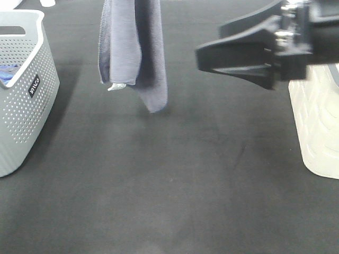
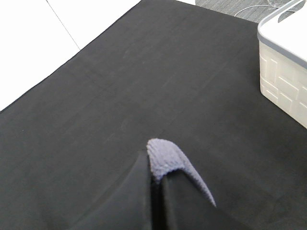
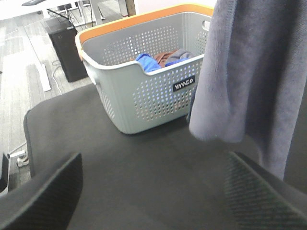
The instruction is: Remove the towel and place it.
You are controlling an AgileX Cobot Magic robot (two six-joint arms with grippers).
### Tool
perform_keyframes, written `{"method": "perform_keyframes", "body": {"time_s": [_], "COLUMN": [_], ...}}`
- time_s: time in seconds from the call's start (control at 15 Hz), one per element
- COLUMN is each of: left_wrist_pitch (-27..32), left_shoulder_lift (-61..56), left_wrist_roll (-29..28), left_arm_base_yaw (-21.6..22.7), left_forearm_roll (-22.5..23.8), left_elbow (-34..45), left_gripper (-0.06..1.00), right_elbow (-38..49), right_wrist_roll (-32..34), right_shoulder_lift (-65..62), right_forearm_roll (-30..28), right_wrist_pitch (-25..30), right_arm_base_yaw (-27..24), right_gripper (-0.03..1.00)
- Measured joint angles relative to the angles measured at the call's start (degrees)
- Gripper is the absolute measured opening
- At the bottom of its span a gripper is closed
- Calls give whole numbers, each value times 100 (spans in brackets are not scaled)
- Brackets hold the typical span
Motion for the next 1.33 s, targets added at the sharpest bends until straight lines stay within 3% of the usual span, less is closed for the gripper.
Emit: {"method": "perform_keyframes", "body": {"time_s": [0.53,0.8,1.33], "left_wrist_pitch": [0,-6,-143], "left_shoulder_lift": [23,57,269], "left_wrist_roll": [246,579,888], "left_arm_base_yaw": [0,0,0], "left_forearm_roll": [-768,-1243,-1564], "left_elbow": [0,0,0], "left_gripper": [0,0,0], "right_elbow": [-1014,-1324,-1352], "right_wrist_roll": [-1301,-1421,-1891], "right_shoulder_lift": [1593,2063,2681], "right_forearm_roll": [1106,1186,1318], "right_wrist_pitch": [23,235,985], "right_arm_base_yaw": [6,6,6], "right_gripper": [73,73,70]}}
